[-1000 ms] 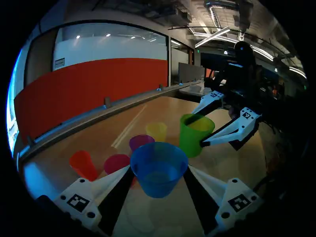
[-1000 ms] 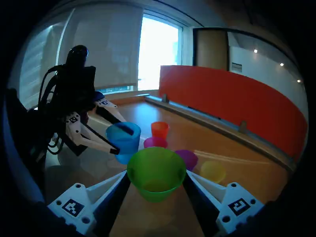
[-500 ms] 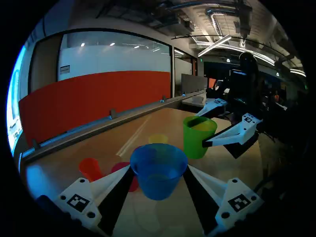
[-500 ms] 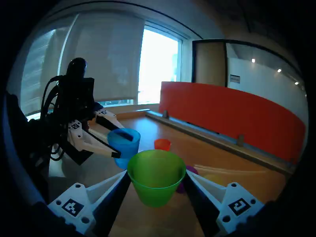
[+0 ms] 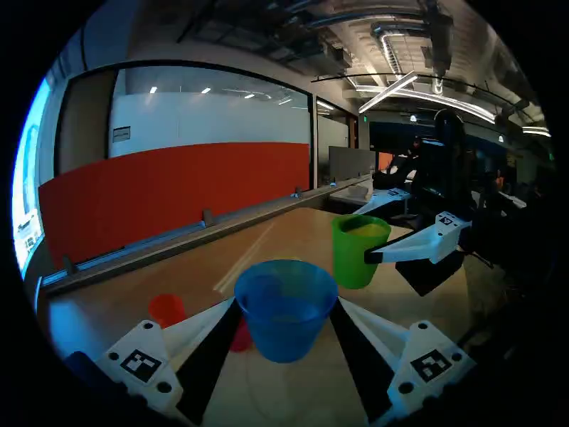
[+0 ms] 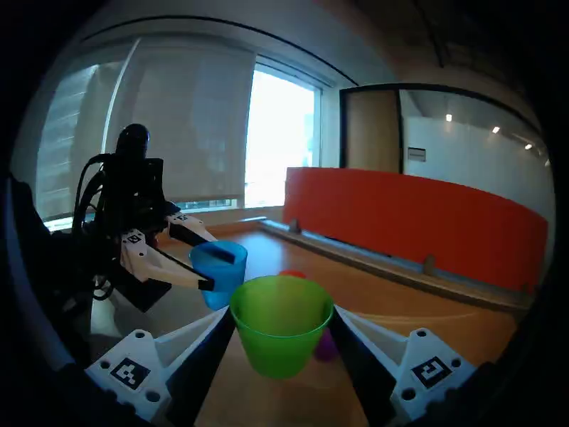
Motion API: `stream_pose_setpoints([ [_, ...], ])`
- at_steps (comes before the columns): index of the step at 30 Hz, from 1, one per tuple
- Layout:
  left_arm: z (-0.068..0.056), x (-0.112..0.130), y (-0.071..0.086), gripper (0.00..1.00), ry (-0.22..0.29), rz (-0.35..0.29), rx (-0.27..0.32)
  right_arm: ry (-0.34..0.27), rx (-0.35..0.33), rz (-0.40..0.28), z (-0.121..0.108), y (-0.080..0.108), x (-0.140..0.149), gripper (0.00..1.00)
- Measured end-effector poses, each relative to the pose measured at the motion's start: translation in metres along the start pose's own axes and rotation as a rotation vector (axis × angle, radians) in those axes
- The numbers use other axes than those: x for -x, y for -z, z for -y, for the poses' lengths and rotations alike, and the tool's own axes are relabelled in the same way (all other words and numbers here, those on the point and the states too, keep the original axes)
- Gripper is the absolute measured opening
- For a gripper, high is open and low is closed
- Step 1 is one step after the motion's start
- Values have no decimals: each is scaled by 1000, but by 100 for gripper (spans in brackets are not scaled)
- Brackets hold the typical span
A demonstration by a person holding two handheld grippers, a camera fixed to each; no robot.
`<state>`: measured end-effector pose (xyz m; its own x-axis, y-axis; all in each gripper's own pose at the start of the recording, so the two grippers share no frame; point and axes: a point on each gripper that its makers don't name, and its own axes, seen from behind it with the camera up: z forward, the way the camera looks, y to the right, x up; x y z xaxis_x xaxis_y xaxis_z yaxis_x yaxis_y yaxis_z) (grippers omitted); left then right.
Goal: Pour water
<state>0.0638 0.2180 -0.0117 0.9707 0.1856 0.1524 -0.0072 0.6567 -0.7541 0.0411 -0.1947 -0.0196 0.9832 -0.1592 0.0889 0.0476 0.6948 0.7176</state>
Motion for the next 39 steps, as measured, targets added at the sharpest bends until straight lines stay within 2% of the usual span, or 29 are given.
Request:
stream_pose_setpoints([
  [9,0,-13,5,85,-31,-37,-18,-2,-2,-21,5,0,-6,92],
  [15,7,-21,9,85,-79,-55,-55,-4,-11,-23,9,-1,-8,92],
  [27,11,-41,14,85,-175,-95,-90,-21,-30,-39,13,-1,-11,91],
  [39,11,-56,12,85,-281,-110,-115,7,-53,-26,21,-3,-4,91],
])
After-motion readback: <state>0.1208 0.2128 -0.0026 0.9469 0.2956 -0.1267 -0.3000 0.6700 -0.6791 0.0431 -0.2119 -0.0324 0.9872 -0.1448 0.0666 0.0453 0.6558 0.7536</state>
